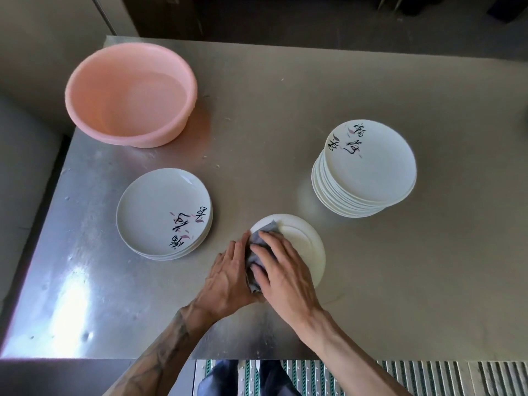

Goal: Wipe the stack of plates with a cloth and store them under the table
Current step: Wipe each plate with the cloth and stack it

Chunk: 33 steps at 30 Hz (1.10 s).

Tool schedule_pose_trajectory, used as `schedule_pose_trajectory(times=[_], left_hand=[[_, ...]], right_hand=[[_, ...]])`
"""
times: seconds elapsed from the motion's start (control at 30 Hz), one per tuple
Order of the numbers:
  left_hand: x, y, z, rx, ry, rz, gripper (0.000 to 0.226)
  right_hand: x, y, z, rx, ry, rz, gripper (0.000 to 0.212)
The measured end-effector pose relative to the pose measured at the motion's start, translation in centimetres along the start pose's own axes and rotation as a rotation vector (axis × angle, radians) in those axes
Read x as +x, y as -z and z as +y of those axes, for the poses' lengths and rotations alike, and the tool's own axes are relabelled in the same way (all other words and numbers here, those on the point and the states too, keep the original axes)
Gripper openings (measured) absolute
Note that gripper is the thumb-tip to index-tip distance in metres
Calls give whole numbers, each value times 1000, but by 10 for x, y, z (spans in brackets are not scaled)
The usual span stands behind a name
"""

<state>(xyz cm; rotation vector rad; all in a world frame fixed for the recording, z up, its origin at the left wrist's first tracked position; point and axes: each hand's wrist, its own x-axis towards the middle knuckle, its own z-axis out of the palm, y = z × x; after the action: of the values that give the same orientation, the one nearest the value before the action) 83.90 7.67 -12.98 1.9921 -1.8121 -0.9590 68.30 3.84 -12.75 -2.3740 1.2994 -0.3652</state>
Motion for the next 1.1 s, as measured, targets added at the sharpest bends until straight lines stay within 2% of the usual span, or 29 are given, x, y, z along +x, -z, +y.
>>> schedule_pose_trajectory(times=[0.13,0.33,0.5,0.67,0.77,0.93,1.03,1.1], left_hand=[[-2,-3,-1,1,-5,28,131],[3,-1,5,-53,4,50,135],[0,-3,4,-36,2,58,134],[2,-6,2,-37,26,63,140],[2,-6,3,-39,52,61,140],[1,-10,0,11,40,60,140],[1,-11,-2,39,33,52,140],[1,-11,-1,35,46,48,140]], right_hand=[[-7,6,6,-57,113,-22,35],[29,8,3,9,14,35,21],[21,10,14,14,78,-3,27],[37,16,22,-4,39,-32,26],[42,19,27,36,-61,15,24],[7,37,66,141,-400,150,27],[14,28,59,125,-347,123,31],[28,20,45,99,-189,82,33]])
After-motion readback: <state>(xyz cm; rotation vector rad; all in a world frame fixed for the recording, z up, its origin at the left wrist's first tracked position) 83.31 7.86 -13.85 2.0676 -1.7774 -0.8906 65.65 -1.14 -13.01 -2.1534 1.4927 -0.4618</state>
